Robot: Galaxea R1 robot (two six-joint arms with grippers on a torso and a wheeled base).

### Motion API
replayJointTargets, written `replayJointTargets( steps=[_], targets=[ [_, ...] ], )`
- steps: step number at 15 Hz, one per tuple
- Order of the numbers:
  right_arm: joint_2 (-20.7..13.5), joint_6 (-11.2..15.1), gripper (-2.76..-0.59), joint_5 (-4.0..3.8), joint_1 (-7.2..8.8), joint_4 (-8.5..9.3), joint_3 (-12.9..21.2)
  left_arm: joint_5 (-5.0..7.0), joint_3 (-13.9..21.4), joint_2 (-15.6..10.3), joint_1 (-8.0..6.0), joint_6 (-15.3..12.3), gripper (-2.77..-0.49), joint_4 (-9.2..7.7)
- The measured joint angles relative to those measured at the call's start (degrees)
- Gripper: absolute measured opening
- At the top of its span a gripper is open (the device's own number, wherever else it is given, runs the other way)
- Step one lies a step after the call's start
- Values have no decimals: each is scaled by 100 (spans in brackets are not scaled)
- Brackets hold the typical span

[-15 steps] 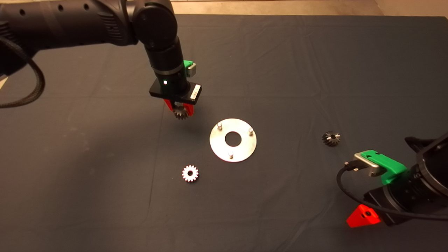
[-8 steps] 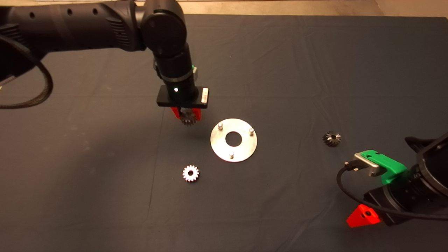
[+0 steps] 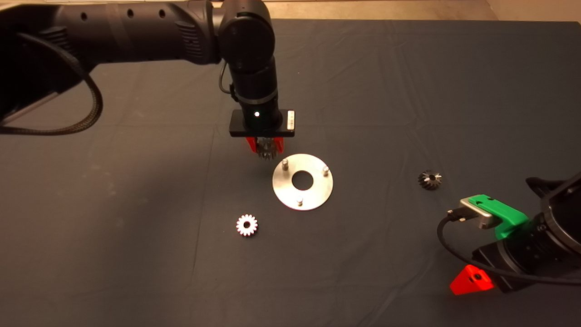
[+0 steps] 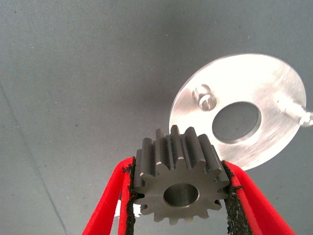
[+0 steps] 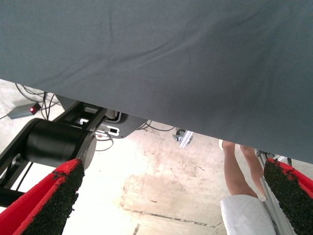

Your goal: Install three planetary gears onto the carrier pins

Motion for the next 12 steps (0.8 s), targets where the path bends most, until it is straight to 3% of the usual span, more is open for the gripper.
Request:
replayJointTargets(
  steps=[3, 7, 10, 12],
  targets=[
    [4, 0, -63, 5, 2, -1, 0, 11, -354, 210, 20, 0, -231, 15],
    [4, 0, -63, 5, 2, 0, 0, 0, -467, 449, 261, -20, -231, 11],
    [-1, 0, -63, 0, 2, 1, 0, 0, -512, 465, 433, -22, -231, 84],
    [4, 0, -63, 5, 2, -1, 0, 2, -517, 466, 451, -22, -232, 129]
  ],
)
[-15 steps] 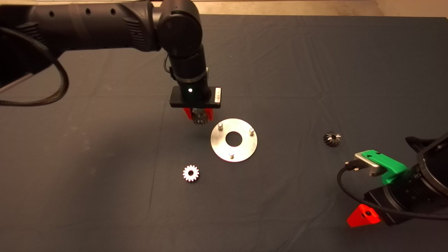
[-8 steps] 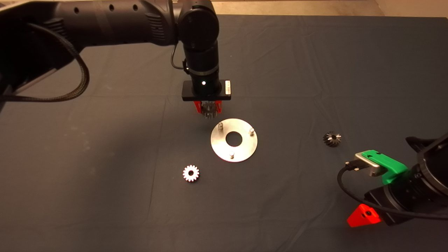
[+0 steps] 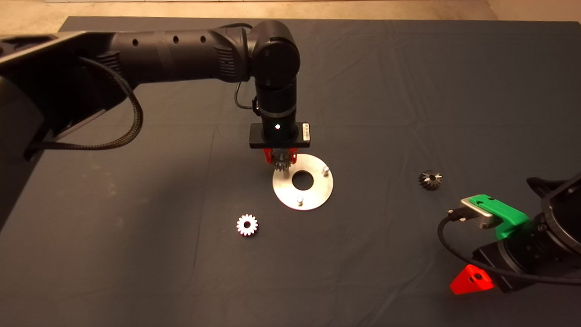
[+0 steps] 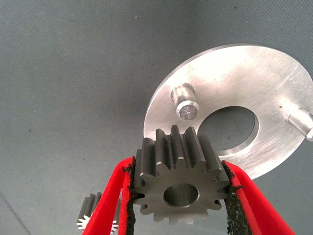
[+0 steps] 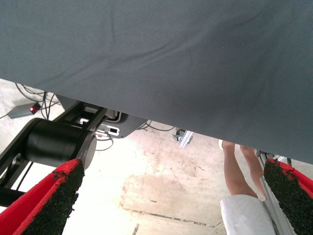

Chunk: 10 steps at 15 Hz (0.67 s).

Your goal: Install three planetary gears onto the carrier pins

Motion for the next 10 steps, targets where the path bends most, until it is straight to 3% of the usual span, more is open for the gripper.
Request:
replayJointTargets(
  steps=[3, 7, 10],
  targets=[
    [-2, 0, -63, 0, -2, 1, 0, -13, 0, 0, 63, 2, -232, 193],
    [0, 0, -63, 0, -1, 1, 0, -52, -11, 0, 141, 5, -232, 276],
    [-2, 0, -63, 0, -1, 2, 0, -245, -102, 5, 141, 41, -232, 366]
  ],
)
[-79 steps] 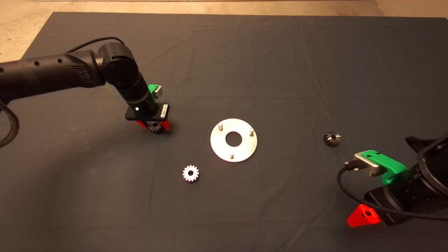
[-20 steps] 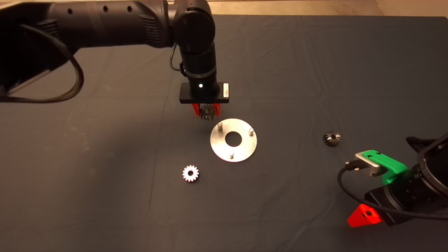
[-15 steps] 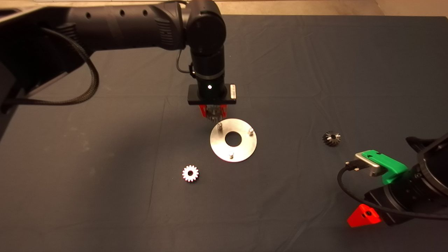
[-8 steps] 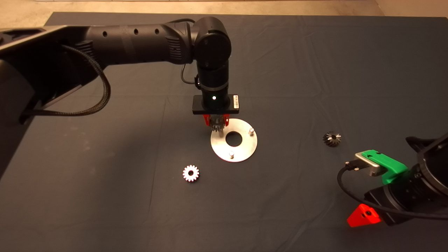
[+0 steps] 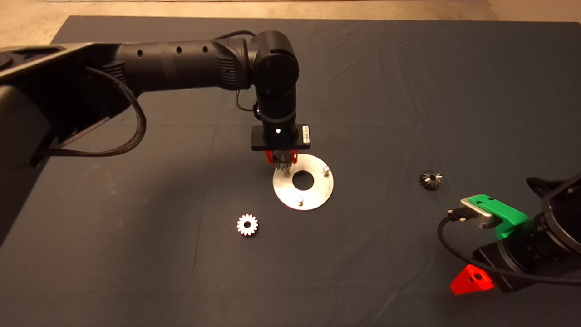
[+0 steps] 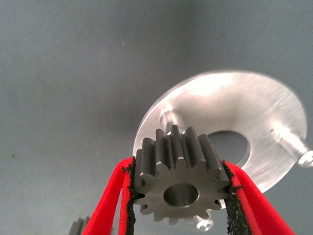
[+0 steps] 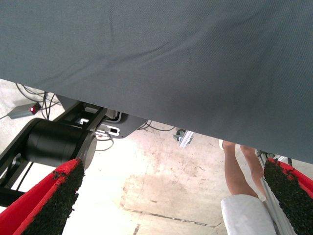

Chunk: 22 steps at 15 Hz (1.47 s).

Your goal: Install three planetary gears onto the carrier pins

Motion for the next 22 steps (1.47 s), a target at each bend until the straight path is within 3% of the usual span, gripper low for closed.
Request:
replayJointTargets(
  steps=[10, 22],
  targets=[
    [2, 0, -63, 0, 1, -1, 0, 4, -420, 176, 23, 301, -232, 12],
    [2, 0, -63, 0, 0, -2, 0, 35, -422, 185, 78, 323, -232, 8]
  ],
)
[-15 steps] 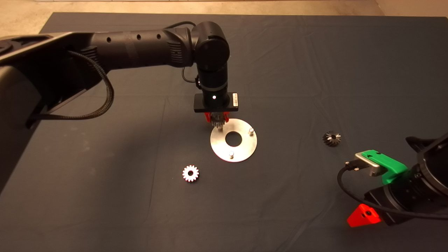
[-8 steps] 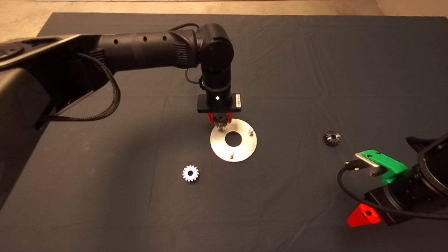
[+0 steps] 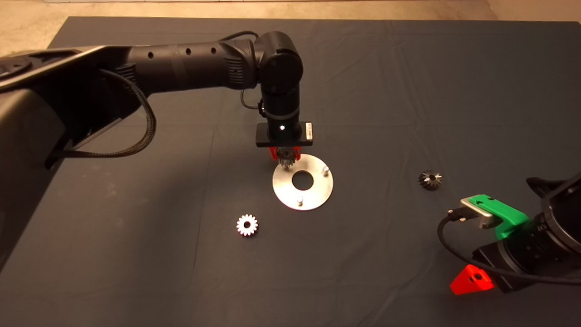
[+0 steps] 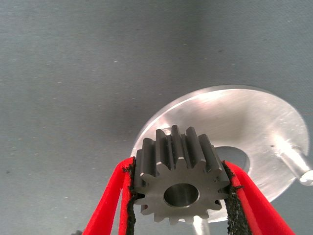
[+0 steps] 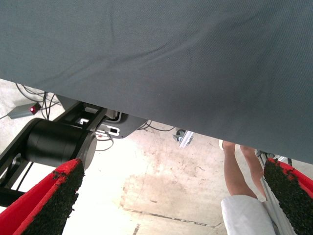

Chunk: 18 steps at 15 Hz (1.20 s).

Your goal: Install three planetary gears onto the carrier pins

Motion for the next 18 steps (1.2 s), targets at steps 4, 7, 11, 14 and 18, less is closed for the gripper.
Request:
replayJointTargets(
  steps=[4, 7, 11, 14, 18],
  targets=[
    [0, 0, -63, 0, -1, 0, 0, 68, 0, 5, 0, 30, -232, 0],
    [0, 0, -63, 0, 1, 0, 0, 84, 0, 16, 0, 30, -232, -2],
    [0, 0, -63, 0, 1, 0, 0, 96, 0, 16, 0, 30, -232, -2],
    [0, 0, -63, 0, 1, 0, 0, 186, 0, 16, 0, 30, -232, 0],
    [2, 0, -63, 0, -1, 0, 0, 215, 0, 18, 0, 32, -232, 0]
  ],
)
